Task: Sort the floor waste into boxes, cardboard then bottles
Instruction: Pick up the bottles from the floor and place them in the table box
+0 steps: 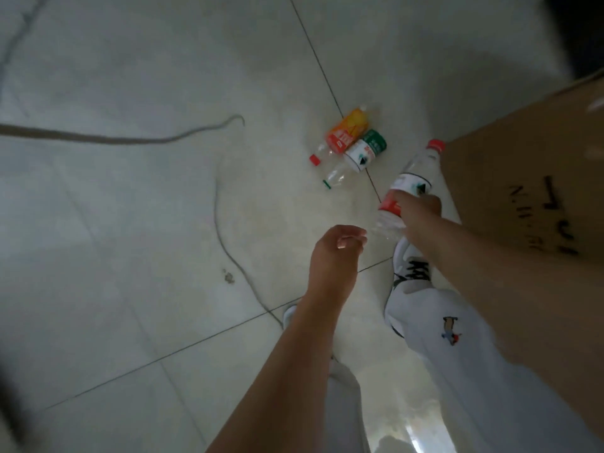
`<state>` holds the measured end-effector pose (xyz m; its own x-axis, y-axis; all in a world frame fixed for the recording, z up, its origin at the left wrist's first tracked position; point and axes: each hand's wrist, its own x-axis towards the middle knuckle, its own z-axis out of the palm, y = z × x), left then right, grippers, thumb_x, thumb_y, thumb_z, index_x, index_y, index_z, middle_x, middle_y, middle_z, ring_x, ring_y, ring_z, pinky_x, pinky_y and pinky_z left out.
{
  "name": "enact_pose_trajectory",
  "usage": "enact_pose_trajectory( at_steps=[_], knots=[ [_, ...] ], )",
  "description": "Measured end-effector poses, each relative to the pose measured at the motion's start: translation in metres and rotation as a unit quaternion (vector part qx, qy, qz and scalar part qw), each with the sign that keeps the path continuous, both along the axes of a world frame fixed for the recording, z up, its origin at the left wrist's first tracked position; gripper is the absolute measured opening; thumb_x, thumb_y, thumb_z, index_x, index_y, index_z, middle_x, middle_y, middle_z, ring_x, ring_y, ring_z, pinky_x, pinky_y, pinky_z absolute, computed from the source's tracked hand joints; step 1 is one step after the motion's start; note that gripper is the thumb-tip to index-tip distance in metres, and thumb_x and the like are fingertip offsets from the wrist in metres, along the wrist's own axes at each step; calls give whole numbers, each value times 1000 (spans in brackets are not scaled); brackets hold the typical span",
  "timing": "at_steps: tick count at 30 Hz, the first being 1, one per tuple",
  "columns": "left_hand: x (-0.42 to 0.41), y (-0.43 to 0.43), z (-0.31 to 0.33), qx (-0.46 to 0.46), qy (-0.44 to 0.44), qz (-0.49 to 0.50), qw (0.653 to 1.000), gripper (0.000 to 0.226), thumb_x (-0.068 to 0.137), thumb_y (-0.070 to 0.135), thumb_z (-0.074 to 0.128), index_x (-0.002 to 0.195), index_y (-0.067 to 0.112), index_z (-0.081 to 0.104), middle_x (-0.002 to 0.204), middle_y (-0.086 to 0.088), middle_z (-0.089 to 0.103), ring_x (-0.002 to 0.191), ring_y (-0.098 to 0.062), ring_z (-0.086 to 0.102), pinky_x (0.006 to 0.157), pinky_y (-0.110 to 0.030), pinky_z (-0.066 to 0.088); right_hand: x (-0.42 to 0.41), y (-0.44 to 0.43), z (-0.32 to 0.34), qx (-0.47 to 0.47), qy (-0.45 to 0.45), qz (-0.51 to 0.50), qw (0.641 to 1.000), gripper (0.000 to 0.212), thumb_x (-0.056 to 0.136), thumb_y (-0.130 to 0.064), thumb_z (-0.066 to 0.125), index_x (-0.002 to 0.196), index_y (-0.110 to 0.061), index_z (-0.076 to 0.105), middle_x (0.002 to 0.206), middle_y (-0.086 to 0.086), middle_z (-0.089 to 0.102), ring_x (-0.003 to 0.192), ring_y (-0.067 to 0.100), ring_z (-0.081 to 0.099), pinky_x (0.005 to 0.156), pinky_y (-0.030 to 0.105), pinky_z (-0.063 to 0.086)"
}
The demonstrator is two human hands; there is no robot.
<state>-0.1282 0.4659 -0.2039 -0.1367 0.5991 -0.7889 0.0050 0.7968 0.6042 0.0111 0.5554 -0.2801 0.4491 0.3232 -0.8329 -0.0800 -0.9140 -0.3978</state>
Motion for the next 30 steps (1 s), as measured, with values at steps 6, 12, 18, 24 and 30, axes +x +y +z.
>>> enact_pose_trajectory(
  at_steps=[6,12,18,24,30],
  knots=[
    [-14,43,230,63,10,-47,997,22,85,13,53,84,31,65,88,0,72,74,-13,65,68,-27,48,-11,10,237,95,-1,45,994,65,79,-30,74,136,-11,49,124,11,62,93,24,62,76,33,47],
    [-15,62,495,189,38,-104,976,16,88,12,61,87,27,68,84,1,72,70,-10,66,55,-13,46,7,-11,543,296,14,45,954,45,76,-19,77,117,-13,59,109,6,70,85,16,68,76,31,55],
    [38,53,652,308,10,-210,928,13,90,9,59,92,19,68,87,-3,72,63,-5,64,55,-12,46,58,-59,733,456,18,-9,890,45,85,-22,73,127,-19,54,109,2,70,96,18,70,83,35,58],
    [95,52,718,349,16,-288,892,12,94,17,58,92,12,69,73,0,69,56,-3,61,55,-16,44,113,-80,811,499,-65,-3,864,47,84,-30,74,125,-19,54,106,-3,69,94,16,68,84,39,57],
    [153,40,742,372,-10,-329,868,14,94,20,58,94,13,70,83,-6,72,72,-14,65,66,-25,46,188,-117,831,502,-129,-49,854,49,83,-36,75,124,-22,53,109,-6,66,99,16,65,87,40,55]
  ],
)
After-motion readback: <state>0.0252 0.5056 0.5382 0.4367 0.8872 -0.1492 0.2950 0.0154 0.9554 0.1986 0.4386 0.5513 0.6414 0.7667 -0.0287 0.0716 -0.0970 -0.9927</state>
